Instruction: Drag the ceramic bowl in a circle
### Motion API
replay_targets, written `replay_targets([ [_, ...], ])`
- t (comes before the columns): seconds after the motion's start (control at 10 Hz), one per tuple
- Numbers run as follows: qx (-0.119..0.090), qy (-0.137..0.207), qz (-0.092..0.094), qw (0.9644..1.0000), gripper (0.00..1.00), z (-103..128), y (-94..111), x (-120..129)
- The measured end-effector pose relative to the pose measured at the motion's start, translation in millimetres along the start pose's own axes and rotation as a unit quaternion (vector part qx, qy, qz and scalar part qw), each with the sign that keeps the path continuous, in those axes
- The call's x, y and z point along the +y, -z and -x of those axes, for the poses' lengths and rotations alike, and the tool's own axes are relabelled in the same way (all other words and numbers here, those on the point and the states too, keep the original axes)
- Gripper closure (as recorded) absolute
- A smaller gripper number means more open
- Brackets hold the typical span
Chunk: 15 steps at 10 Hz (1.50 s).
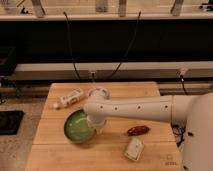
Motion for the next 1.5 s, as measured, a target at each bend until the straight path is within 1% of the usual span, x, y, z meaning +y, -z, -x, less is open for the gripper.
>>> replay_targets([
  [0.4,-0.002,0.002,-0.002,1.0000,0.99,3.0,0.2,-2.4],
  [1.0,-0.005,-0.001,-0.005,1.0000,0.99,5.4,0.2,1.6],
  [1.5,-0.007,-0.002,-0.007,1.0000,0.99,5.1,1.4,-1.3],
])
